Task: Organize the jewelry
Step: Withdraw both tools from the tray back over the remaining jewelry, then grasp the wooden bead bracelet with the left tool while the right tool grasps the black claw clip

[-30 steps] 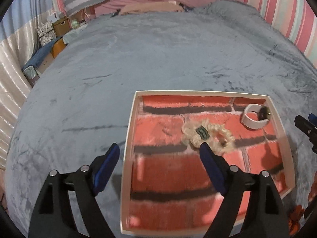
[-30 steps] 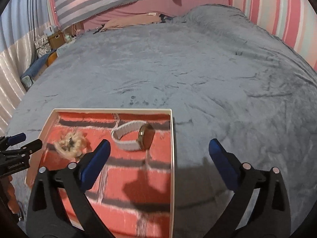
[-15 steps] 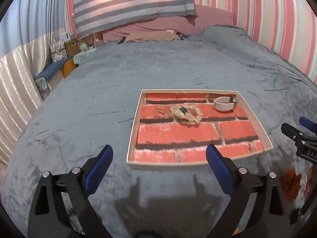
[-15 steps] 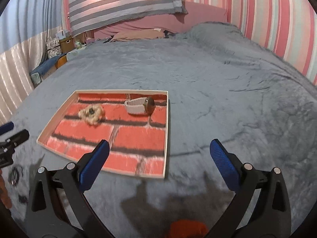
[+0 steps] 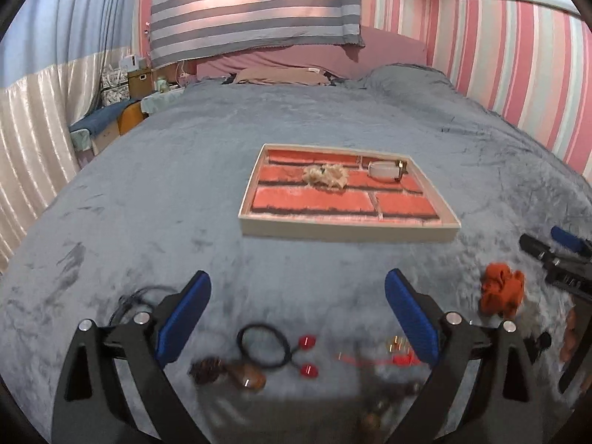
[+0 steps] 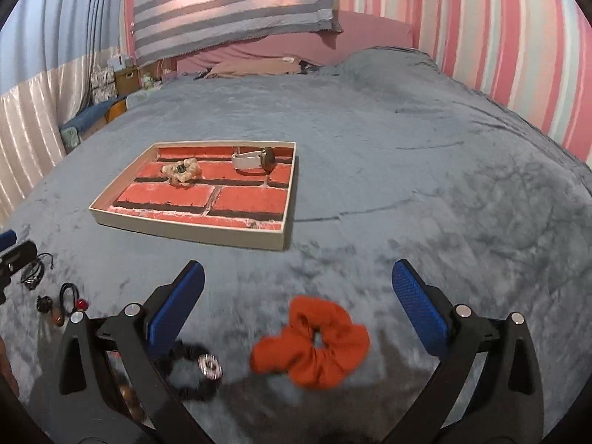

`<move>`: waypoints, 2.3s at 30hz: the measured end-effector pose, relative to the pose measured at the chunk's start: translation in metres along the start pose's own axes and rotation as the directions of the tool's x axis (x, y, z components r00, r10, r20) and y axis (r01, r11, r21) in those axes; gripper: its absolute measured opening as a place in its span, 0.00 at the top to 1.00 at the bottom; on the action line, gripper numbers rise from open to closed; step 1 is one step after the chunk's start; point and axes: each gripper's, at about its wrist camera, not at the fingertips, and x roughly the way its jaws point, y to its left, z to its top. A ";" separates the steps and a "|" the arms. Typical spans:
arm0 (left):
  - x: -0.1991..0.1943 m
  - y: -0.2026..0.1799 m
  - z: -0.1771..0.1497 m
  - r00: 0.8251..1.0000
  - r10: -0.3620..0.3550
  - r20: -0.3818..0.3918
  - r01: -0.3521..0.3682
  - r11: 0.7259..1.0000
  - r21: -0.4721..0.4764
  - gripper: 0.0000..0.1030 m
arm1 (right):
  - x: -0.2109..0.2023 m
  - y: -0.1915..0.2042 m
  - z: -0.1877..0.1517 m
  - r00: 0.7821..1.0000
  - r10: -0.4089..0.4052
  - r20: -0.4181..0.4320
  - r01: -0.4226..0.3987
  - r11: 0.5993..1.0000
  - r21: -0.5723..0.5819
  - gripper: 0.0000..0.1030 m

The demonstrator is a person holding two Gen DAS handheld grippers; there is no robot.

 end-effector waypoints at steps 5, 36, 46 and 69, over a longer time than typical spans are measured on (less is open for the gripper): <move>-0.026 -0.005 -0.029 0.999 0.043 0.014 -0.044 0.999 0.009 0.09 | -0.023 -0.016 -0.023 1.000 0.016 0.002 -0.016 0.999 0.032 0.04; -0.023 -0.041 -0.110 0.997 0.001 -0.074 -0.002 1.000 -0.013 0.09 | -0.046 -0.044 -0.140 0.996 -0.076 -0.045 0.075 0.997 -0.015 0.04; -0.005 -0.038 -0.116 0.994 0.011 -0.112 -0.013 1.000 -0.017 0.09 | -0.029 -0.041 -0.137 0.994 -0.079 -0.077 0.079 0.997 -0.014 0.08; 0.022 -0.038 -0.116 0.978 -0.081 -0.192 0.075 0.996 -0.040 0.21 | -0.008 -0.046 -0.141 0.986 -0.073 -0.153 0.076 0.997 0.012 0.29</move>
